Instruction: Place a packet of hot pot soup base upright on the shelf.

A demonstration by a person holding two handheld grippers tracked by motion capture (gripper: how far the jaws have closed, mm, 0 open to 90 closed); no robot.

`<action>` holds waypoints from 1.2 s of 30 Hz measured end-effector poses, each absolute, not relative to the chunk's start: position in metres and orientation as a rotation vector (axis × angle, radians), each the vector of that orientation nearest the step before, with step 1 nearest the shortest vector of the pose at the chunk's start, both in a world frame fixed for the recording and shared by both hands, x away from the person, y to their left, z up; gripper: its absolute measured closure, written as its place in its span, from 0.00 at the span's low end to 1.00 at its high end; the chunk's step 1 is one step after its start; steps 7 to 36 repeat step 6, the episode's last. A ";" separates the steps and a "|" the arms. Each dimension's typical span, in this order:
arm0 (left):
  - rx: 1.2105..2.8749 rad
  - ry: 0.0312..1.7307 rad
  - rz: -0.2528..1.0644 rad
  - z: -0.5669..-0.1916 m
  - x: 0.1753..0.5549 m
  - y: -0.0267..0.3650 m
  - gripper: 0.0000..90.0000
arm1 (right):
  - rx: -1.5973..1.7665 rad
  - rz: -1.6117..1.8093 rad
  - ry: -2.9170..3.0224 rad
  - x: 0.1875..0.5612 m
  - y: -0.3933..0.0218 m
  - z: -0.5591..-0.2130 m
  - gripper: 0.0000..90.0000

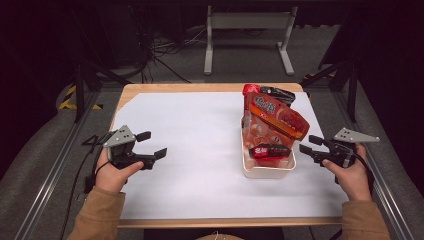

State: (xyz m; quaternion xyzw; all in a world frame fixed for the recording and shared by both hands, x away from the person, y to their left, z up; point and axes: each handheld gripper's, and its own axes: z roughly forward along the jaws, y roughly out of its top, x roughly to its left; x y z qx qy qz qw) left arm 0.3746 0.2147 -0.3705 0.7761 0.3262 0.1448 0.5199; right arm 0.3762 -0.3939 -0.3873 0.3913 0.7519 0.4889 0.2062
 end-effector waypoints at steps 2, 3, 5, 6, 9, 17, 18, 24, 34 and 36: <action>1.859 0.807 0.345 -0.375 0.375 0.221 0.17 | 1.087 1.369 2.090 0.376 -0.394 -0.387 0.45; 1.861 0.810 0.350 -0.376 0.375 0.223 0.16 | 1.087 1.370 2.086 0.376 -0.395 -0.387 0.45; 1.855 0.812 0.352 -0.377 0.375 0.226 0.16 | 1.085 1.371 2.085 0.375 -0.395 -0.386 0.45; 1.853 0.816 0.350 -0.378 0.375 0.228 0.16 | 1.080 1.368 2.081 0.375 -0.396 -0.387 0.45; 1.853 0.816 0.350 -0.378 0.375 0.228 0.16 | 1.080 1.368 2.081 0.375 -0.396 -0.387 0.45; 1.853 0.816 0.350 -0.378 0.375 0.228 0.16 | 1.080 1.368 2.081 0.375 -0.396 -0.387 0.45; 1.853 0.816 0.350 -0.378 0.375 0.228 0.16 | 1.080 1.368 2.081 0.375 -0.396 -0.387 0.45; 1.853 0.816 0.350 -0.378 0.375 0.228 0.16 | 1.080 1.368 2.081 0.375 -0.396 -0.387 0.45; 1.853 0.816 0.350 -0.378 0.375 0.228 0.16 | 1.080 1.368 2.081 0.375 -0.396 -0.387 0.45; 1.853 0.816 0.350 -0.378 0.375 0.228 0.16 | 1.080 1.368 2.081 0.375 -0.396 -0.387 0.45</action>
